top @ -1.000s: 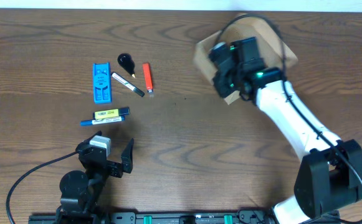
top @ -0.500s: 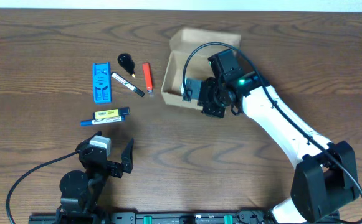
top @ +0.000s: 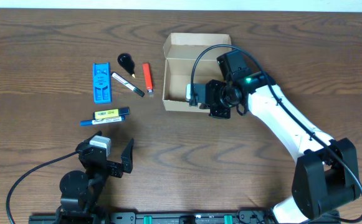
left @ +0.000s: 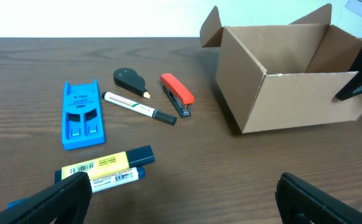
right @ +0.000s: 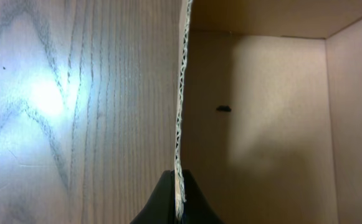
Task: Pack container
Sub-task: 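Reach right gripper to the cardboard box and push it leftward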
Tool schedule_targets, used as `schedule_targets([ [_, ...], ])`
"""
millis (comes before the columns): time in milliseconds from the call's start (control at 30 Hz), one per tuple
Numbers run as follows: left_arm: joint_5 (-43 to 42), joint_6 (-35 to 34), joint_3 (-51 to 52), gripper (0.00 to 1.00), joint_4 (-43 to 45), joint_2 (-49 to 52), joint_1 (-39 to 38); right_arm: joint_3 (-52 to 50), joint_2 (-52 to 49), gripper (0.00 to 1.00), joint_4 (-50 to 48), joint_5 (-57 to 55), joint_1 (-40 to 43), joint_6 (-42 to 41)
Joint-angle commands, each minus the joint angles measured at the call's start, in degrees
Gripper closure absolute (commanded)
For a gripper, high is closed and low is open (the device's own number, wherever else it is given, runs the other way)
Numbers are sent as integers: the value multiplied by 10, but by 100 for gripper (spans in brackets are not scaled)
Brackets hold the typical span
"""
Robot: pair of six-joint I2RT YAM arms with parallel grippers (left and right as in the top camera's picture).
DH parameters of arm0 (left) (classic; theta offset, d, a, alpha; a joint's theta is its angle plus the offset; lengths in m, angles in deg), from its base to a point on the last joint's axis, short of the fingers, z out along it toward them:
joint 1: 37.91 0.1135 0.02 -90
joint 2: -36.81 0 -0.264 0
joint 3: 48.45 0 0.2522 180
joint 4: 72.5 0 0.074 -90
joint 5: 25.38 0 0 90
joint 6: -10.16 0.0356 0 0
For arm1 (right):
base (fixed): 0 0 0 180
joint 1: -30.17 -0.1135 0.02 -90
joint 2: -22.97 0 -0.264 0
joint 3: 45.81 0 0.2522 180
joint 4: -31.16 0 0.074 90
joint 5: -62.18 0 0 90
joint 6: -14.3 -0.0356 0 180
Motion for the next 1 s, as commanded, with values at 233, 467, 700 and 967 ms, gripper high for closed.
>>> schedule_targets([
  [233,-4,10,13,5,-3,-4,4,-4,-22,99,0,25,6,32],
  [467,-4,10,13,5,-3,-4,4,-4,-23,99,31,41,8,87],
  [700,-4,10,13,5,-3,-4,4,-4,-23,99,31,60,19,94],
  [967,-4,10,13,5,-3,-4,4,-4,-23,1,29,59,21,71],
])
